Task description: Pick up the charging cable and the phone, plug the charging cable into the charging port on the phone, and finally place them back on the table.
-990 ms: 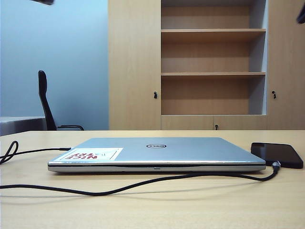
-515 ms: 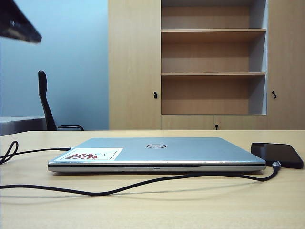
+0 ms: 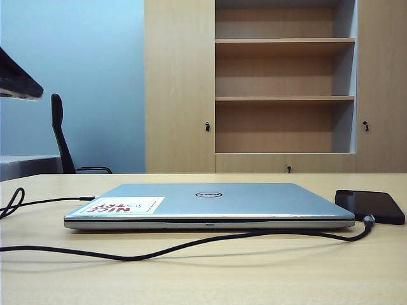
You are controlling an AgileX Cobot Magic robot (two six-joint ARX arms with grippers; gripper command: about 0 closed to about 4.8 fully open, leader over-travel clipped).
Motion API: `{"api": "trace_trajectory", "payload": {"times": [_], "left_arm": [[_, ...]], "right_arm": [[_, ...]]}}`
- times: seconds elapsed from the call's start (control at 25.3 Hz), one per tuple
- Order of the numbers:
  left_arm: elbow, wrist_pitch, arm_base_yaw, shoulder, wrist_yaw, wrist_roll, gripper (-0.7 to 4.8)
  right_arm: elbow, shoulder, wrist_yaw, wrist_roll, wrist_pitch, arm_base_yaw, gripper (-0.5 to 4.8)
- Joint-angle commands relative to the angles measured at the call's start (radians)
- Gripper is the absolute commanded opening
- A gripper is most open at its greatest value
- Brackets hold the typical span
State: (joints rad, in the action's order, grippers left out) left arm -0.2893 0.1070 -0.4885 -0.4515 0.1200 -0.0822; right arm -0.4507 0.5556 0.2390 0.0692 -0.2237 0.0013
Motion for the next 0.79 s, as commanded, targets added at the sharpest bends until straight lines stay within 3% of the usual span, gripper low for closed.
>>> {"api": "trace_trajectory", "payload": {"times": [0.04, 0.32, 0.63, 0.79], "left_arm": [[0.024, -0.096, -0.001, 0.014, 0.0, 0.004, -0.06], [0.13, -0.253, -0.001, 0.014, -0.001, 0.004, -0.06], [0.134, -0.262, 0.005, 0.069, -0.001, 0.031, -0.06], [0.134, -0.212, 0.097, 0.158, -0.001, 0.048, -0.06]], "right_arm": [[0.002, 0.001, 0.003, -0.002, 0.012, 0.001, -0.05], [0.002, 0.0, 0.003, -0.002, 0.012, 0.001, -0.05], [0.002, 0.0, 0.003, -0.002, 0.012, 0.001, -0.05], [0.002, 0.0, 0.003, -0.002, 0.012, 0.001, -0.05]]}}
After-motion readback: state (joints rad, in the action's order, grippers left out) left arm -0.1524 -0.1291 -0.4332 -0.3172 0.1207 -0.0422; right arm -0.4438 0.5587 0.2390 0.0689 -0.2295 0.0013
